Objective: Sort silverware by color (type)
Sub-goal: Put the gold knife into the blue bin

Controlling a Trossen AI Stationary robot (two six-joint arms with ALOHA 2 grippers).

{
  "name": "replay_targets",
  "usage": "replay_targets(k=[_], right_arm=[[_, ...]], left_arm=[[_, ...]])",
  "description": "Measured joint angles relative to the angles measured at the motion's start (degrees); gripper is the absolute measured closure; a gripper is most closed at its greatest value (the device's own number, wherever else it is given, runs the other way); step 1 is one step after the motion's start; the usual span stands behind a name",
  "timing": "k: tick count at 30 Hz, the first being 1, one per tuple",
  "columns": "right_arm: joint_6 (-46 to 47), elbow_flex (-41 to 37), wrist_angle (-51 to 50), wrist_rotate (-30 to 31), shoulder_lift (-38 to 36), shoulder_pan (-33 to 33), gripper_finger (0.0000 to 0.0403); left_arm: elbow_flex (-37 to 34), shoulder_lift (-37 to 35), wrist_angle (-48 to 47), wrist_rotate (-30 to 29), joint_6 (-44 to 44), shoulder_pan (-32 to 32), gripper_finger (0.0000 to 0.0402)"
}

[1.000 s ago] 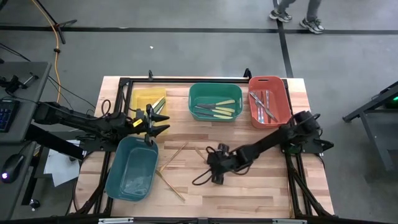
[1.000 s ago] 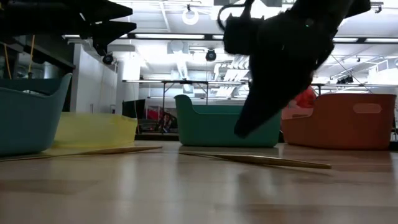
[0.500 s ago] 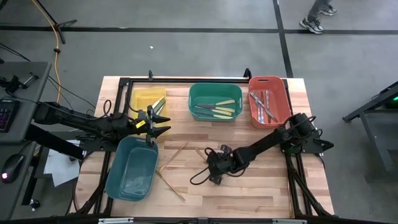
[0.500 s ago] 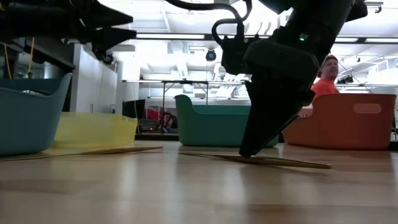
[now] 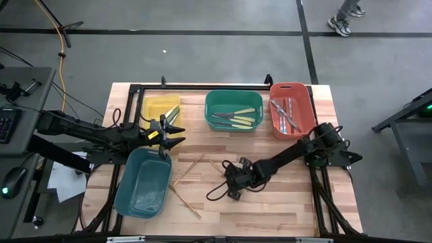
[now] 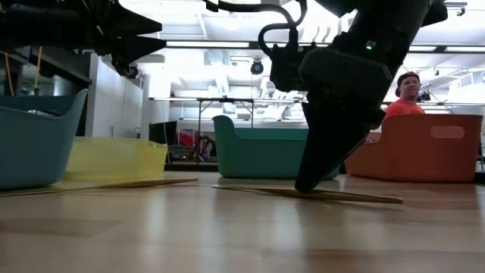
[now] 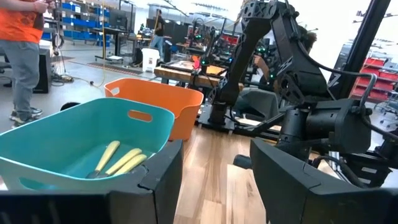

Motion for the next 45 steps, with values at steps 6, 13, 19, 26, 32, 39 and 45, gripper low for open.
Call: replay_targets(k=[6,13,19,26,32,39,45], right_arm=[[0.0,0.0,0.0,0.0,0.0,0.2,0.0360],[0.0,0.0,0.0,-0.1,0.0,0.2,0.0362],[0.0,0.0,0.0,-0.1,0.0,0.2,0.0362],[0.0,0.0,0.0,-0.1,0.0,0.2,0.0362],[0.0,0.0,0.0,-0.1,0.0,0.2,0.0362],[0.2,0.0,0.1,-0.1,0.0,0.2,0.0362],[0.5,0.0,1.5,-0.1,0.0,0.2,0.0362]], left_arm=[[0.0,0.0,-0.2,0.0,0.0,0.0,0.0225],[0.0,0.0,-0.2,0.0,0.0,0.0,0.0225],[0.0,0.0,-0.2,0.0,0.0,0.0,0.0225],[0.0,0.0,-0.2,0.0,0.0,0.0,0.0225],[0.0,0.0,-0.2,0.0,0.0,0.0,0.0225],[0.0,0.0,-0.2,0.0,0.0,0.0,0.0225],[0.0,0.0,-0.2,0.0,0.0,0.0,0.0225]])
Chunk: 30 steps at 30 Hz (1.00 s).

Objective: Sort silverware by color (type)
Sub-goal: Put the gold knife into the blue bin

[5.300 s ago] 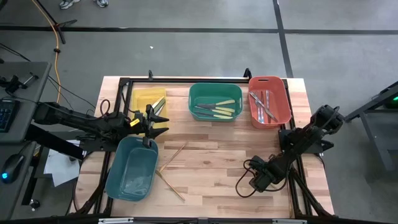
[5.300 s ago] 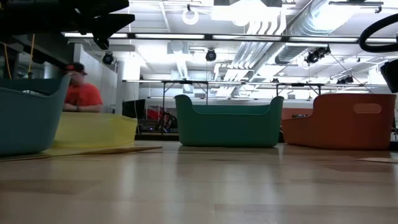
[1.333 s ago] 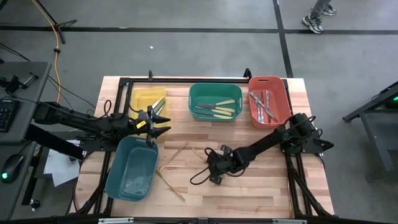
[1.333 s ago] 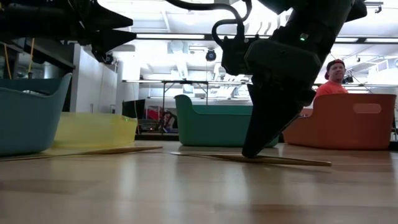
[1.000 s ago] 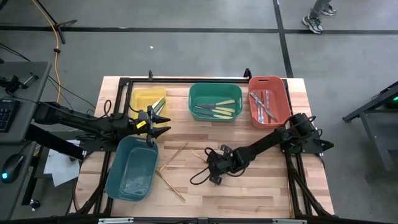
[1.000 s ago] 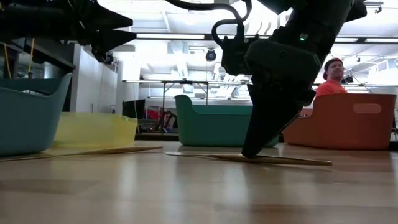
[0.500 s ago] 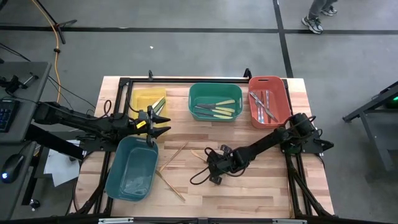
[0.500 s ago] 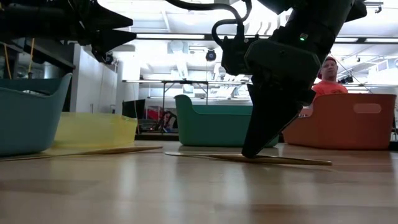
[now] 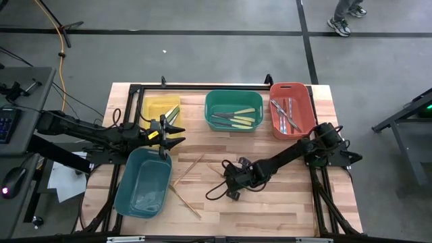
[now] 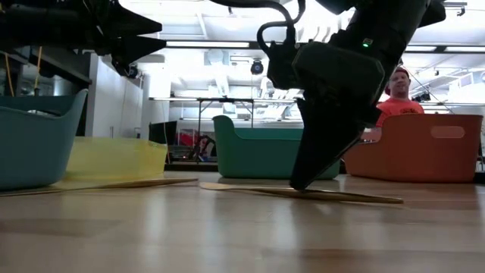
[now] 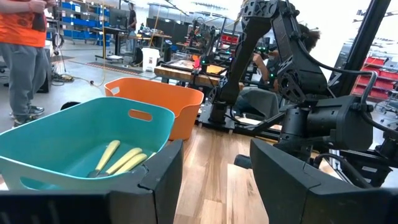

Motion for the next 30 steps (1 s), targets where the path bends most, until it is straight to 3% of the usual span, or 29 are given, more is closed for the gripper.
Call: replay_targets(k=[13,24,30], right_arm=[[1.4,0.0,2.5,-1.6,0.0,-1.8,0.0352],[-5.0,0.0,2.4,-4.6,-0.1,-1.9,0.0236],[-5.0,0.0,2.0,-4.3,-0.1,-1.9,0.0218]], left_arm=[[0.0,0.0,0.0,0.0,0.0,0.0,0.0225],[0.0,0.0,0.0,0.0,0.0,0.0,0.0225],[0.0,0.0,0.0,0.0,0.0,0.0,0.0225]])
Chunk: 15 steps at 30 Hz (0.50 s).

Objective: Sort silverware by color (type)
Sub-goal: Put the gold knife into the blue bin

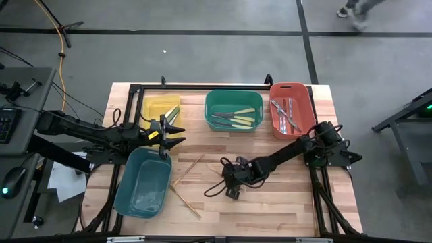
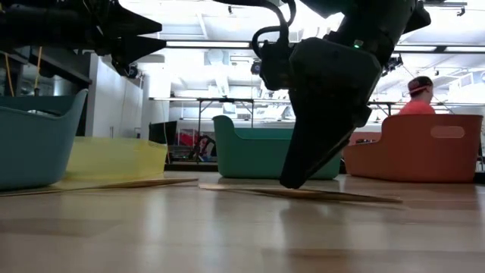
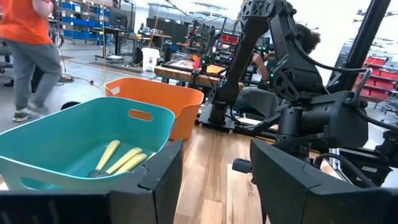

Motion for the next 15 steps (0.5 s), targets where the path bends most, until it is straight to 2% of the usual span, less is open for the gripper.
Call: replay_targets(k=[15], right_arm=[[-3.0,0.2,-1.8,3.4,2.5,1.4,0.0219]], left_arm=[[0.0,0.0,-0.2,0.0,0.0,0.0,0.0225]])
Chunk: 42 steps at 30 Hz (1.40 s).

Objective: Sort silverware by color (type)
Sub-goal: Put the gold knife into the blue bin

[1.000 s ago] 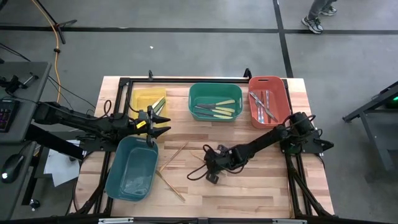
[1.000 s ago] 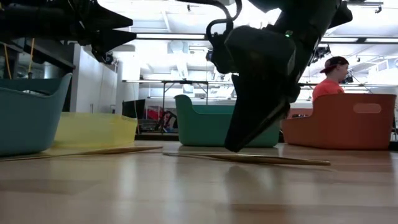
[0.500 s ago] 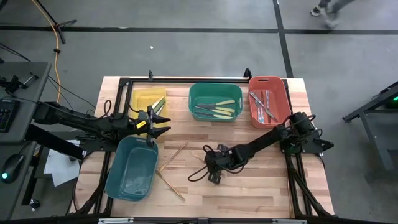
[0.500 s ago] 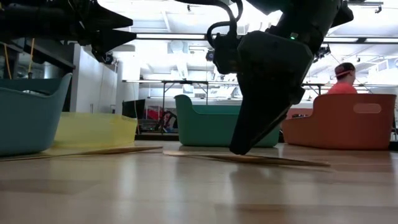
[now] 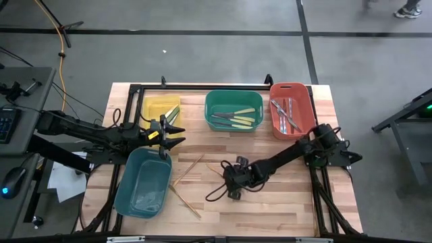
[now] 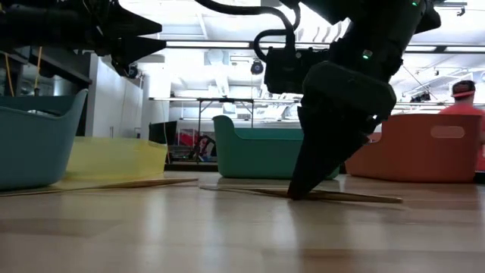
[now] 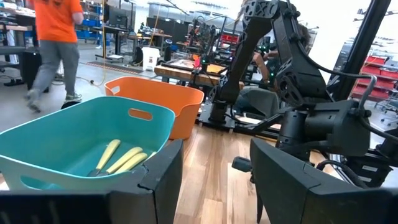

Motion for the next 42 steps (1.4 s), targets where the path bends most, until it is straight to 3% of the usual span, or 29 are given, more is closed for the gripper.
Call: replay_targets(k=[5,10,12,20,26,35,42], right_arm=[[2.8,0.1,-0.8,1.6,0.7,1.0,0.0253],[6.9,0.1,-2.4,1.2,0.7,1.1,0.0368],[7.3,0.1,-2.8,1.0,0.6,1.1,0.0389],[7.1,-0.5,-7.5,-0.2,-3.5,1.3,0.0398],[7.8,-0.5,-13.0,3.7,-5.7,2.5,0.0401],[9.2,-0.4,-19.2,4.8,-5.8,5.0,0.0400],[6.5,-0.3,-15.8,4.1,-6.8,4.9,0.0402]], left_arm=[[0.0,0.0,-0.1,0.0,0.0,0.0,0.0225],[0.0,0.0,-0.2,0.0,0.0,0.0,0.0225],[0.0,0.0,-0.2,0.0,0.0,0.0,0.0225],[0.0,0.0,-0.2,0.0,0.0,0.0,0.0225],[0.0,0.0,-0.2,0.0,0.0,0.0,0.0225],[0.0,0.0,-0.2,0.0,0.0,0.0,0.0225],[0.0,0.0,-0.2,0.0,0.0,0.0,0.0225]])
